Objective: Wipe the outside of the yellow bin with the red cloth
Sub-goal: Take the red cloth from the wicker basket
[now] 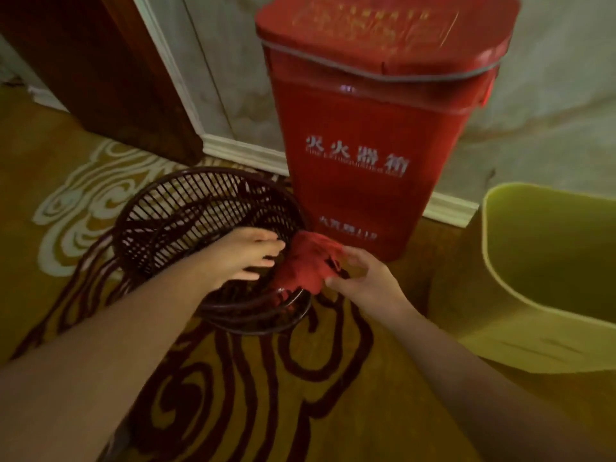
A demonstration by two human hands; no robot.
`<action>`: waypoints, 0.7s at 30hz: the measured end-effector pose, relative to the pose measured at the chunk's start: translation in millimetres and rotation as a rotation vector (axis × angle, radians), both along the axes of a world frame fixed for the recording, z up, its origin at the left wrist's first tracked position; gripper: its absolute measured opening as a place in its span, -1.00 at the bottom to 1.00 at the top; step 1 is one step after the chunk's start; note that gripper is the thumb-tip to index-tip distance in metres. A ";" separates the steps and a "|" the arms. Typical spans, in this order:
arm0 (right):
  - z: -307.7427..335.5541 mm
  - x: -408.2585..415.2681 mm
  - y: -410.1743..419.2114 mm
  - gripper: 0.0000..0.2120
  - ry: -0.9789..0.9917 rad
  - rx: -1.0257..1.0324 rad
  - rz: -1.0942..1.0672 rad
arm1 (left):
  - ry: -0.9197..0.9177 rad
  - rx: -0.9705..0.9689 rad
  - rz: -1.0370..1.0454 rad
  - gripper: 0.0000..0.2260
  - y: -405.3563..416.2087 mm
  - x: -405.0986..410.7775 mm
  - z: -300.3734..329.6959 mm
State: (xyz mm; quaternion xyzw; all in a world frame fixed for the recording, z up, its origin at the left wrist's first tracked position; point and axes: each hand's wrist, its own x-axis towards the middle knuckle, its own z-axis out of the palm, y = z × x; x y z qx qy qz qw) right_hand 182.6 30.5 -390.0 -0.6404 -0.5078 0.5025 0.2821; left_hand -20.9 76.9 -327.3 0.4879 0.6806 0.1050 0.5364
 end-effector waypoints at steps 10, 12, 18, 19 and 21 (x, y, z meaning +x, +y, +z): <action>-56.2 -26.4 35.5 -0.31 0.329 0.167 -0.005 | -0.002 0.122 -0.130 -0.81 20.8 18.7 -63.2; -51.5 -34.7 34.2 -0.41 0.316 0.173 -0.045 | 0.008 0.188 -0.082 -0.73 16.1 24.1 -59.8; -41.7 -31.5 33.3 -0.77 0.380 0.087 -0.163 | 0.044 0.372 -0.053 -0.60 4.2 21.7 -50.1; -37.4 -28.1 31.1 -0.80 0.391 0.089 -0.149 | 0.019 0.399 -0.041 -0.60 1.4 20.9 -47.1; -24.7 -17.7 22.3 -0.77 0.341 0.131 -0.081 | -0.042 0.427 -0.039 -0.61 -5.6 18.6 -36.6</action>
